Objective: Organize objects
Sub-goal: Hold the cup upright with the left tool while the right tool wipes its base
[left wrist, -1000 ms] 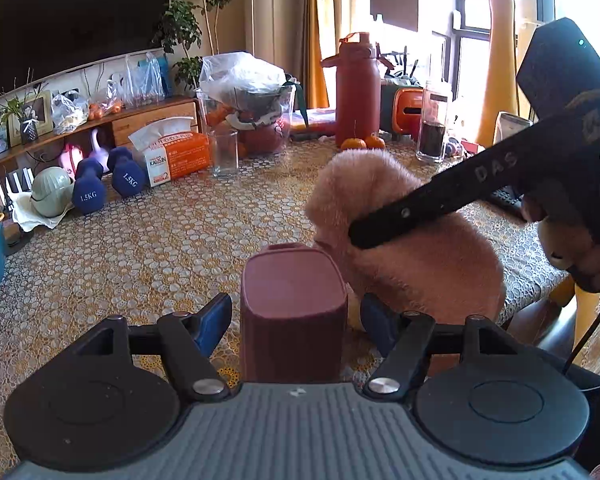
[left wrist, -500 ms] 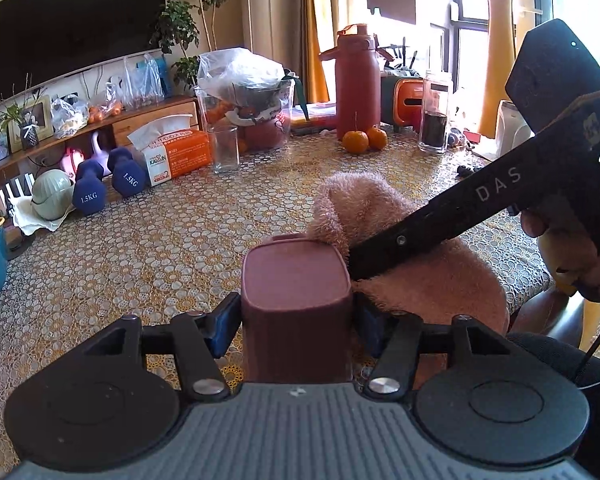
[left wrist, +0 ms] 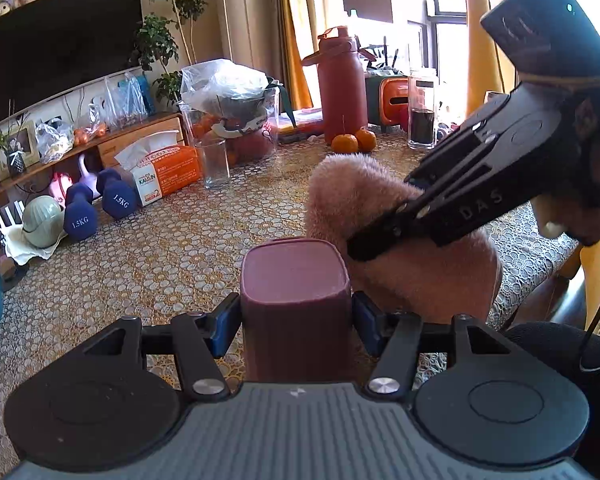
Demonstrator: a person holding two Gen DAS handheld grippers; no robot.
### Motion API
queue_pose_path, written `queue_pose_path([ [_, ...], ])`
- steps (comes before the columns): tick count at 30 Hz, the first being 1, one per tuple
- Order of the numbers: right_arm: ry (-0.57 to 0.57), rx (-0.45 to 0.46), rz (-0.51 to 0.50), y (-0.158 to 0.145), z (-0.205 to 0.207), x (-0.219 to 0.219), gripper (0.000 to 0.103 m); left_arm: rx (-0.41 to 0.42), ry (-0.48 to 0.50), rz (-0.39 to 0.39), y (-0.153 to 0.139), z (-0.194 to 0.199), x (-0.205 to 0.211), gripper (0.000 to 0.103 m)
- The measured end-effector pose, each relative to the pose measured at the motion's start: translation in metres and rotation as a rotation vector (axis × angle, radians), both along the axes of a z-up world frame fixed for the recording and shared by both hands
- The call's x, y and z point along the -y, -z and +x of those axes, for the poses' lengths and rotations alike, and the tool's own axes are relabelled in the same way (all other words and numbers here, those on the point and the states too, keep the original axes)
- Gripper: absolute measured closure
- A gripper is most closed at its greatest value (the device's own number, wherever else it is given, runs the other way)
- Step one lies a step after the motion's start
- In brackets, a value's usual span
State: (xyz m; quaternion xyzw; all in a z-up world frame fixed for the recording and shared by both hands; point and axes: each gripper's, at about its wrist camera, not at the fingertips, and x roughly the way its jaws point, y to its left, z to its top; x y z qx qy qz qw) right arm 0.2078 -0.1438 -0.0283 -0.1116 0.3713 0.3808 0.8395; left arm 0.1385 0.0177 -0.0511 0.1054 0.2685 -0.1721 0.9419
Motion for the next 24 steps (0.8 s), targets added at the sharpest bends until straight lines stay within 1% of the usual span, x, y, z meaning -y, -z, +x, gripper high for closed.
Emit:
queue_pose_path([
  [2, 0.011, 0.034, 0.000, -0.011, 0.000, 0.005, 0.079, 0.011, 0.005, 0.018, 0.000, 0.004, -0.001, 0.044],
  [3, 0.020, 0.046, 0.010, -0.017, 0.002, 0.008, 0.079, 0.012, 0.007, 0.015, 0.000, 0.006, -0.003, 0.044],
  [5, 0.034, 0.061, 0.043, -0.030, 0.004, 0.012, 0.079, 0.007, 0.009, -0.003, 0.000, 0.011, -0.007, 0.044],
  [7, 0.028, 0.072, 0.075, -0.042, 0.005, 0.012, 0.079, 0.013, 0.005, 0.005, 0.001, 0.015, -0.009, 0.044],
  [10, -0.015, 0.097, 0.088, -0.054, 0.003, 0.003, 0.079, 0.009, -0.001, -0.009, 0.001, 0.019, -0.014, 0.044],
  [13, -0.077, 0.118, 0.078, -0.062, -0.002, -0.016, 0.079, 0.010, -0.003, -0.017, 0.002, 0.020, -0.016, 0.044],
  [16, -0.154, 0.134, 0.045, -0.063, -0.009, -0.038, 0.079, 0.016, 0.000, -0.011, 0.002, 0.019, -0.015, 0.044],
  [18, -0.206, 0.155, -0.017, -0.056, -0.014, -0.056, 0.079, 0.022, 0.003, -0.003, 0.003, 0.018, -0.014, 0.044],
  [21, -0.234, 0.167, -0.088, -0.044, -0.017, -0.071, 0.077, 0.016, 0.000, -0.016, 0.003, 0.020, -0.017, 0.044],
  [24, -0.237, 0.163, -0.093, -0.043, -0.015, -0.075, 0.077, 0.017, 0.002, -0.018, 0.004, 0.020, -0.018, 0.044],
])
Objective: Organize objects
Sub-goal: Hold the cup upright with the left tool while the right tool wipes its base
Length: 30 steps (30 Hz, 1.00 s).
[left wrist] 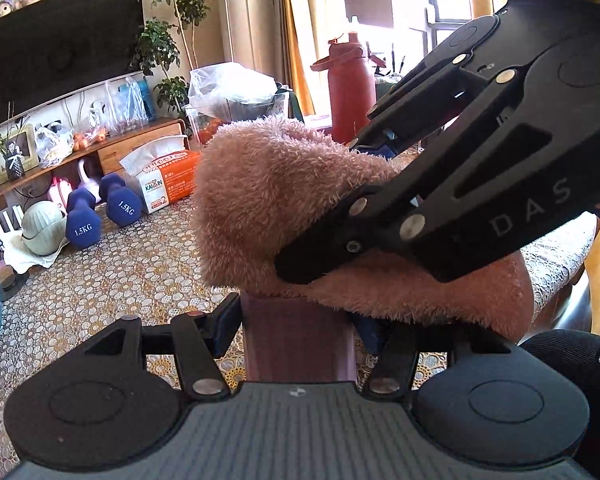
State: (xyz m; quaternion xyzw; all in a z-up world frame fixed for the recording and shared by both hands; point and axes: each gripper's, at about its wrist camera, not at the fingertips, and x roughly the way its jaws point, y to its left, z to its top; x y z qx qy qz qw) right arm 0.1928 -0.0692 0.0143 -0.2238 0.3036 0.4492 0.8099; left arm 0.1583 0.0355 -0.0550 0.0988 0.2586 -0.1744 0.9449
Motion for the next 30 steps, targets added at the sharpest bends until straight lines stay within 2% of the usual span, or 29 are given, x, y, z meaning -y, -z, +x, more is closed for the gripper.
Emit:
queue_pose_path([
  [7, 0.024, 0.041, -0.042, 0.002, 0.007, -0.003, 0.078, 0.008, 0.006, -0.002, 0.001, -0.001, 0.000, 0.044],
  [15, 0.091, 0.050, -0.037, 0.003, 0.019, 0.002, 0.078, 0.008, 0.003, -0.007, 0.001, 0.000, -0.001, 0.044],
  [21, 0.150, -0.082, 0.070, 0.006, 0.043, 0.014, 0.078, 0.002, -0.004, -0.023, 0.000, 0.001, -0.004, 0.044],
  [30, 0.280, -0.184, 0.120, 0.026, 0.075, 0.029, 0.078, 0.000, -0.003, -0.019, 0.001, -0.001, -0.004, 0.044],
])
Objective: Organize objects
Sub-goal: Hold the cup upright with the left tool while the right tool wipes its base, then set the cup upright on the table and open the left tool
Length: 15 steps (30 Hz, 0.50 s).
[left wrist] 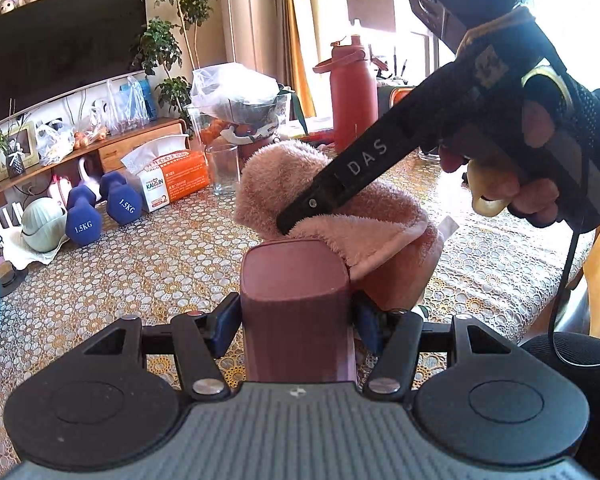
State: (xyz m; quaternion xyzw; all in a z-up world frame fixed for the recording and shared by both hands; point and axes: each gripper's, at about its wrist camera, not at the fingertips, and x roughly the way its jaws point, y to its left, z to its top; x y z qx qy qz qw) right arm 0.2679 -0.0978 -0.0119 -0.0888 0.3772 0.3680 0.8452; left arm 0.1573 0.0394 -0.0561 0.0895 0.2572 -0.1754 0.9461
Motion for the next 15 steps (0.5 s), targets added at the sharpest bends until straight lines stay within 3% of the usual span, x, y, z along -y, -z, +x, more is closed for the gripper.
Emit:
queue_pose_path([
  [5, 0.020, -0.048, -0.073, 0.027, 0.006, 0.000, 0.079, -0.002, -0.003, -0.004, 0.000, -0.001, -0.001, 0.044],
  [10, 0.047, -0.091, -0.067, 0.045, 0.007, 0.007, 0.078, -0.008, -0.007, -0.010, 0.000, 0.000, -0.001, 0.044],
  [15, 0.069, -0.028, -0.126, 0.041, 0.004, 0.012, 0.078, -0.019, -0.022, -0.018, -0.001, -0.001, -0.002, 0.044],
])
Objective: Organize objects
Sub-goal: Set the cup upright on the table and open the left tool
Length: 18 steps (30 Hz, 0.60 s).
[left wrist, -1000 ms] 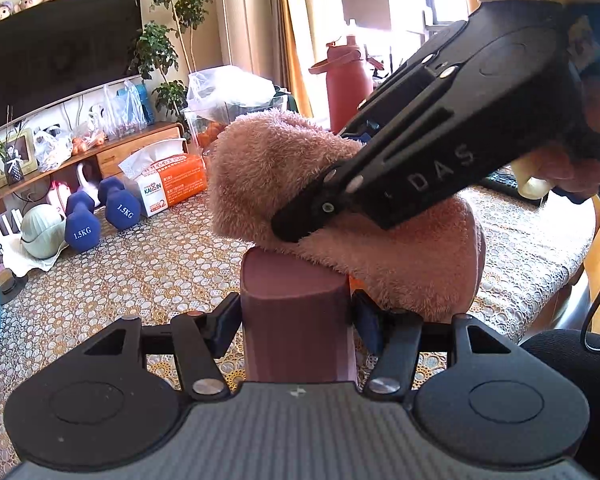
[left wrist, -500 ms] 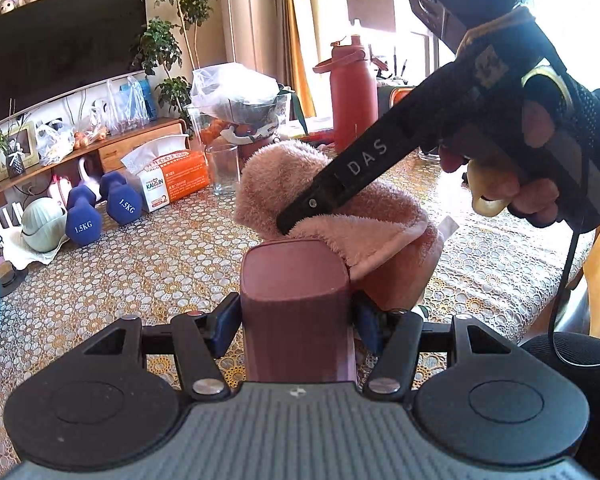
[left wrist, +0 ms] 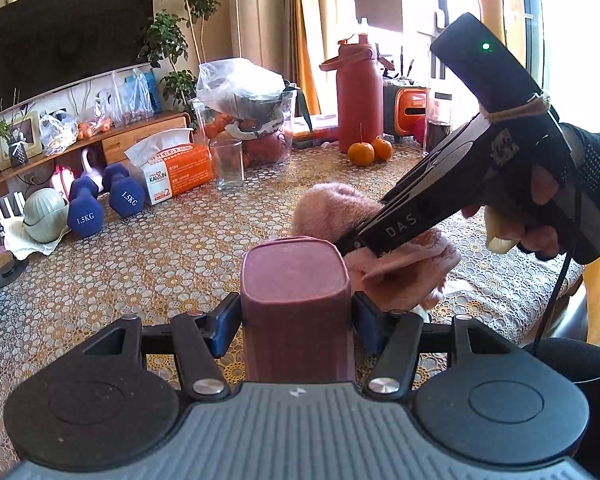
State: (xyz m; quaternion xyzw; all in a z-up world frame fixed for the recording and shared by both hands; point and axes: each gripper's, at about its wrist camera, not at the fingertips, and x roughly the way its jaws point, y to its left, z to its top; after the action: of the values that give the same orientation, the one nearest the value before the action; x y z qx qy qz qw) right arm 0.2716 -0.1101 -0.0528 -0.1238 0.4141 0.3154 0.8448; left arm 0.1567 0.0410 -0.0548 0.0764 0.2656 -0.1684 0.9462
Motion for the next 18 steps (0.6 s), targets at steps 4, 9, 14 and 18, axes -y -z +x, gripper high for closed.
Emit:
queue_pose_path([
  [4, 0.036, 0.046, -0.038, -0.013, 0.000, 0.020, 0.078, -0.002, -0.004, 0.000, -0.001, -0.002, -0.001, 0.043],
  [9, 0.091, 0.060, -0.103, -0.018, 0.006, 0.051, 0.078, -0.012, -0.020, -0.013, -0.002, -0.003, -0.003, 0.043],
  [14, 0.117, 0.036, -0.122, -0.008, 0.008, 0.062, 0.077, -0.023, -0.027, -0.011, -0.002, -0.003, -0.001, 0.043],
  [18, 0.131, 0.026, -0.132, 0.005, 0.009, 0.060, 0.075, -0.035, -0.034, -0.012, -0.002, -0.002, -0.001, 0.039],
])
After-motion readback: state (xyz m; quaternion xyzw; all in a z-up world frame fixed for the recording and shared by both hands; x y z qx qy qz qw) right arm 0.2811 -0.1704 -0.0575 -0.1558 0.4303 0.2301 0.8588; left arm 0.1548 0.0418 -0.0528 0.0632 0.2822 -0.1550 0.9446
